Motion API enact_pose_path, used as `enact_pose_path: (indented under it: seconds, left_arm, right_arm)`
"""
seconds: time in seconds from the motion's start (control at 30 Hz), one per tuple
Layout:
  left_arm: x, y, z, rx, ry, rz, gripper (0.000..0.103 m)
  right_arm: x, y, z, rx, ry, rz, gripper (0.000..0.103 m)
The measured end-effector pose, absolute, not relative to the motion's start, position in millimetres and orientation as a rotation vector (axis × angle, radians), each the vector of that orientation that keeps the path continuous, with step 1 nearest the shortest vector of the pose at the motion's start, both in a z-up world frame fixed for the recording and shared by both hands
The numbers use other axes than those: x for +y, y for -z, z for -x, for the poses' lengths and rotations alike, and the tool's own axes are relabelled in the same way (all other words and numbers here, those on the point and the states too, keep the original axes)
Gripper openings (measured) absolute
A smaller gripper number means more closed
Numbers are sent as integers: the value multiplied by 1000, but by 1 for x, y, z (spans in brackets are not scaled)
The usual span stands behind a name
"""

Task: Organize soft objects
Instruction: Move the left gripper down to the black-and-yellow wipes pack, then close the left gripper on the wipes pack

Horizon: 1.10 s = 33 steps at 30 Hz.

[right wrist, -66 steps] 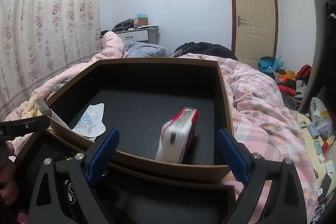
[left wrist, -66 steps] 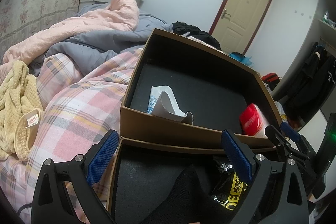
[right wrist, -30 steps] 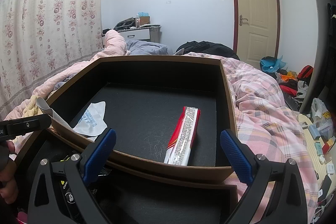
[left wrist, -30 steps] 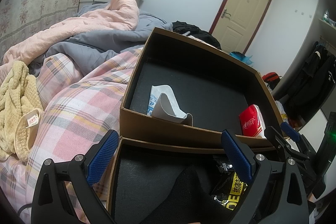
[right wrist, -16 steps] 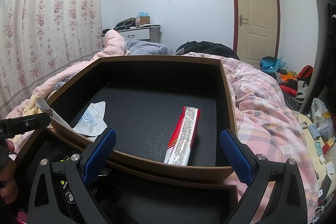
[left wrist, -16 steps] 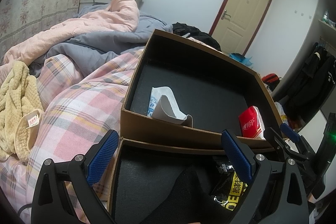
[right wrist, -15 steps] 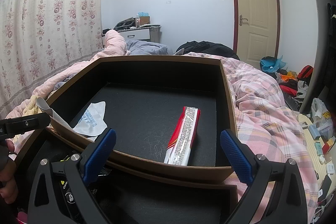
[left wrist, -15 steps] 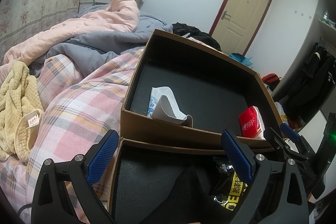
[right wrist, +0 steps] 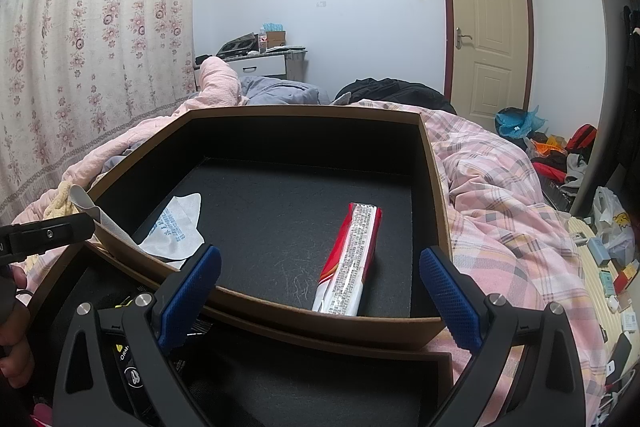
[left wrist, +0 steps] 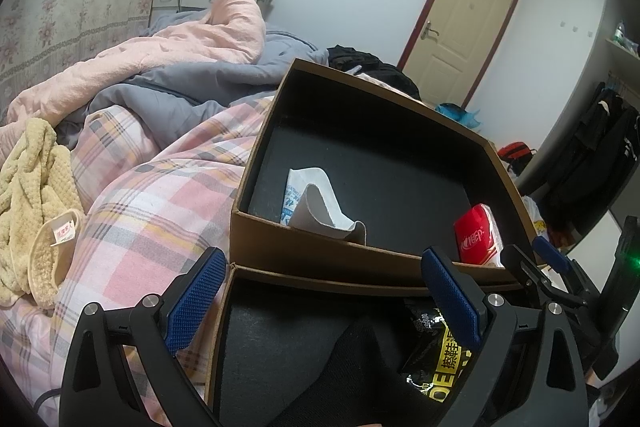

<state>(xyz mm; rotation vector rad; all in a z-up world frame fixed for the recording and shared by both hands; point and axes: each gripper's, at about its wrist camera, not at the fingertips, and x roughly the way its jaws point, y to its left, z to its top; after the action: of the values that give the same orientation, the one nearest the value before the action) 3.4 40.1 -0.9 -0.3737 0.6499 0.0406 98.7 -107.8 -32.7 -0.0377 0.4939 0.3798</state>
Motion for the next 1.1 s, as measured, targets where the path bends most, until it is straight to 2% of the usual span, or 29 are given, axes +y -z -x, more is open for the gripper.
enact_pose_path:
  seconds: [0.33, 0.47, 0.77, 0.9, 1.0, 1.1]
  left_arm:
    - [33, -29, 13, 641, 116, 424, 97]
    - [12, -40, 16, 676, 152, 328, 97]
    - [-39, -7, -3, 869, 191, 80, 97]
    - [-53, 3, -10, 897, 187, 28, 96]
    - [-55, 6, -13, 900, 193, 29, 92]
    - [-56, 7, -14, 901, 208, 37, 81]
  right_arm:
    - [-108, 33, -98, 495, -380, 36, 99]
    - [-108, 33, -98, 495, -380, 35, 99]
    - [-108, 34, -97, 492, -392, 22, 99]
    - [-108, 33, -97, 492, -394, 20, 99]
    - [-108, 34, -97, 492, -394, 20, 99]
    - [-108, 33, -97, 492, -394, 20, 99]
